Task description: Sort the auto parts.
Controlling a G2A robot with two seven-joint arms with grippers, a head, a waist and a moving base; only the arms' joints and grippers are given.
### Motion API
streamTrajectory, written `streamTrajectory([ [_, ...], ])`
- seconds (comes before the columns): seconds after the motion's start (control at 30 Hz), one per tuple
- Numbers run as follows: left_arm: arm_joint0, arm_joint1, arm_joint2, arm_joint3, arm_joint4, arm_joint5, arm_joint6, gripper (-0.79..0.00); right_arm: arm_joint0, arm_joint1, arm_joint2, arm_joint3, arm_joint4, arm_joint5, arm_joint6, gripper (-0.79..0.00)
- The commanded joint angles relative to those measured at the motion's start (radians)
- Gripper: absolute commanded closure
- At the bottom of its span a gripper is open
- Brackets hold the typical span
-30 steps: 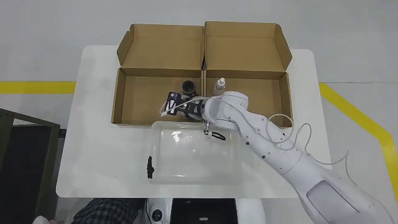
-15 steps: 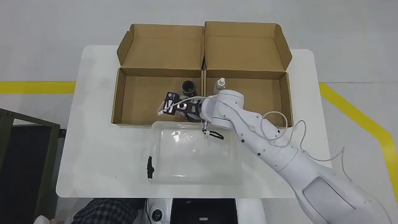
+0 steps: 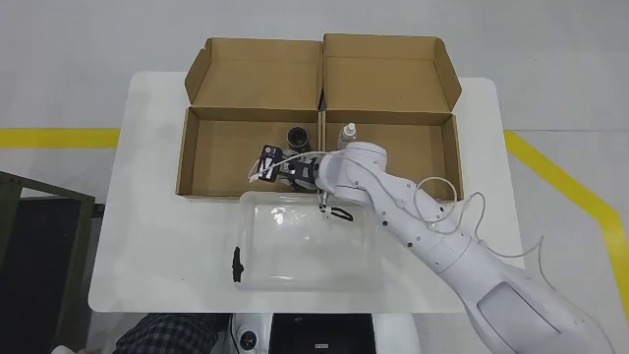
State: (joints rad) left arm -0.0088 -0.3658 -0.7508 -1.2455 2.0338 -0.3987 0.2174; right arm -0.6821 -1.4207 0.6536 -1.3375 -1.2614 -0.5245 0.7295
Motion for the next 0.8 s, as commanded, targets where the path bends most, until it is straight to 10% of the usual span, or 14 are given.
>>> streamTrajectory([
  [0.0,0.000,0.000,0.000,0.000,0.000,0.000,0.000,-0.785,-0.010,0.004,0.014,-0.028,-0.005,-0.006,-0.011,-0.363],
  [0.77,0.000,0.000,0.000,0.000,0.000,0.000,0.000,-0.785,-0.449,0.133,0.380,-0.549,-0.143,-0.099,-0.266,-0.422],
])
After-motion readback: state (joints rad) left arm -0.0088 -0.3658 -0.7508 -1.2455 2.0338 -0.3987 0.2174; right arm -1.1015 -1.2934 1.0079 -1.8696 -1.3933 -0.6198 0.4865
